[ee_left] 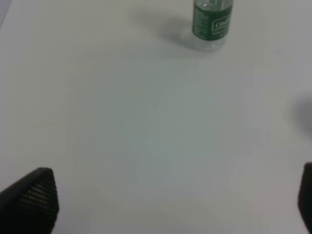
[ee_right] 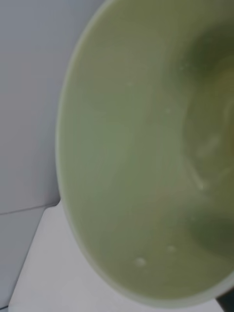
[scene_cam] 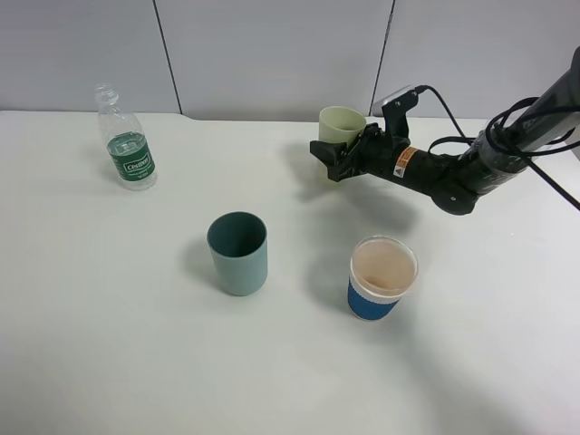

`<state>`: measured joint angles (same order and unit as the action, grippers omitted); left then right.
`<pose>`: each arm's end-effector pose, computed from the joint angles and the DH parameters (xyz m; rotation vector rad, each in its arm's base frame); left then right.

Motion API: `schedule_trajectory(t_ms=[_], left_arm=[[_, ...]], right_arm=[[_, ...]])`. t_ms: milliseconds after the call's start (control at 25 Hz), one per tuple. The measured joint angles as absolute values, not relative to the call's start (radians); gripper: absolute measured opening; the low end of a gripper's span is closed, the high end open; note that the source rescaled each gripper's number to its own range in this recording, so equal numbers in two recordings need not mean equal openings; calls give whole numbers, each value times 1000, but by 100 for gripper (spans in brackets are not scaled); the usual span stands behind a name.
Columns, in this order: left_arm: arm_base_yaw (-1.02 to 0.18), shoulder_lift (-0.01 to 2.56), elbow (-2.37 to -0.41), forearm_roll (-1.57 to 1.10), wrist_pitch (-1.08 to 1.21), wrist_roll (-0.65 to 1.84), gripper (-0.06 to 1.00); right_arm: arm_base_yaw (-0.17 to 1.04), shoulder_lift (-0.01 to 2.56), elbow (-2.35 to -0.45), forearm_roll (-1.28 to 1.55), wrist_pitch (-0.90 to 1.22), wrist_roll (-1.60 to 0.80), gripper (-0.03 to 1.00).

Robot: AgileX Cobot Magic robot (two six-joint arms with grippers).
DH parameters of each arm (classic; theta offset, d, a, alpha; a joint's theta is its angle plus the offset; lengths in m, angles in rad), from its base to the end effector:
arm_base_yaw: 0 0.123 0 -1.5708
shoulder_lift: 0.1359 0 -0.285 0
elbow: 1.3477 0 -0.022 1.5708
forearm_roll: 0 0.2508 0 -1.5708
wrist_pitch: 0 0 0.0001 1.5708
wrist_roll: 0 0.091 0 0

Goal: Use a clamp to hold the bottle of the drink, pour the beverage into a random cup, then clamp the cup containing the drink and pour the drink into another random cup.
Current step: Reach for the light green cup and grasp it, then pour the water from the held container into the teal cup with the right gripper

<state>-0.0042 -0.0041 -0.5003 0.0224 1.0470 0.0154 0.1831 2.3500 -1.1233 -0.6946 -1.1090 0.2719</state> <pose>-0.0049 0.0018 0.2785 0.0189 2.0261 0.0338 0.4080 0.1285 0.0674 -0.6706 1.5882 0.5948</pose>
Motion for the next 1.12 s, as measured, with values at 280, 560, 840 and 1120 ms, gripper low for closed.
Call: schedule_trajectory(t_ms=[280,560,840,1120], left_arm=[[-4,-4,-500,22,1047,15,100],[-4,-4,-500,22,1047,15,100],[-4,-4,-500,22,1047,15,100],[-4,-4,-500,22,1047,15,100]], right_arm=[[208,2302,-1122,-770,-1037,280,0],[278,2201,-1121,-772,-1009,285,0],[362,2155,-1168,-830,-973,259,0],[464,2148,-1264,-949,-944,233,0]])
